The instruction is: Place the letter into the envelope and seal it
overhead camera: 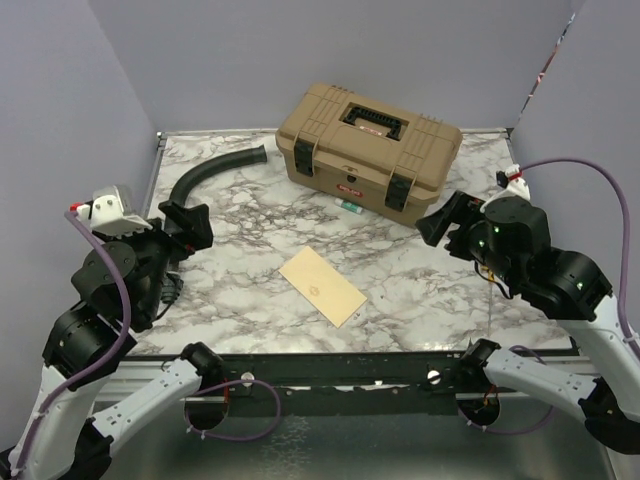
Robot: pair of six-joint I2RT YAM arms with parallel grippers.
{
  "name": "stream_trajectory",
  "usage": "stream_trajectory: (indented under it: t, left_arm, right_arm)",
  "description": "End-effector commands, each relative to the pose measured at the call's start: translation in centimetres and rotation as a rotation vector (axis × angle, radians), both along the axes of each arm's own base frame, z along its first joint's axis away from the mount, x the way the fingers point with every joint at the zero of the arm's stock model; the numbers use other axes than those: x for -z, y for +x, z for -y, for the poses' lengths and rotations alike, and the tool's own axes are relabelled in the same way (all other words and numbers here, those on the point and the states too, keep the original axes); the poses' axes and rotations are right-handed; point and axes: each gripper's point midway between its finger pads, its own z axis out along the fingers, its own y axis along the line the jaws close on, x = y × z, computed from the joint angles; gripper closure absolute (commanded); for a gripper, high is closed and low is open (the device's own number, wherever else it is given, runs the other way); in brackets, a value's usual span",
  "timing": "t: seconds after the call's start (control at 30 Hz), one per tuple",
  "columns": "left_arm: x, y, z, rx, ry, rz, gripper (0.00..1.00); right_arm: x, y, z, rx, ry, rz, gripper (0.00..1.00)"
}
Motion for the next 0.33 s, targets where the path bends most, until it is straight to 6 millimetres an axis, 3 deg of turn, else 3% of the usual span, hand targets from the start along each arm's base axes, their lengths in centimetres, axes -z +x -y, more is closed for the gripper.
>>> stream_trajectory:
  t: [0.0,0.13,0.3]
  left_arm:
    - [1.2,-1.1,-1.7,-0.007,0.195,-0.085,0.01]
    - [0.8,-1.5,-2.9,-0.043,0.227,-0.086,0.01]
    - [0.8,-1.6,-2.7,-0.027,0.232,-0.081,0.01]
  right_arm:
    - [-0.8,-0.2,0.9,0.006,-0.036,0.022,0.19]
    - [-0.7,-0.2,0.6,-0.010,-0.037,0.022,0.19]
    - [-1.1,-0.2,0.2,-0.042,-0.028,0.046,0.19]
